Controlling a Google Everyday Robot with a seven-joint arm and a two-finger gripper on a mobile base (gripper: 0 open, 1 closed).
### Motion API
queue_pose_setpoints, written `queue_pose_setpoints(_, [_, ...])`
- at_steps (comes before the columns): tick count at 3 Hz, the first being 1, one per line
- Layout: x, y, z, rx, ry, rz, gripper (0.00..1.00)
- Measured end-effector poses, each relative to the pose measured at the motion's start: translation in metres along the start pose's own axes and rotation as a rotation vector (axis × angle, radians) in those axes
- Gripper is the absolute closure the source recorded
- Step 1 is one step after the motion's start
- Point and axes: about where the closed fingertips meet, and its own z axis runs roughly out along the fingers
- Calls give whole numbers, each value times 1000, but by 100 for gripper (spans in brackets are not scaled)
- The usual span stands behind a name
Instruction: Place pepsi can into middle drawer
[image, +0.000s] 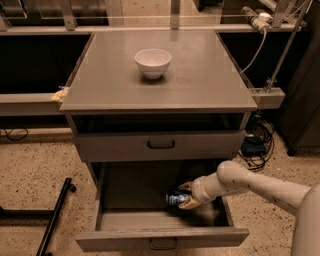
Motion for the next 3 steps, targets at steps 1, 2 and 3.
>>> queue_pose_setpoints(1, [0,0,0,0,0,0,34])
queue_pose_setpoints(2, [0,0,0,0,0,0,10])
queue_pose_setpoints(3, [0,0,0,0,0,0,0])
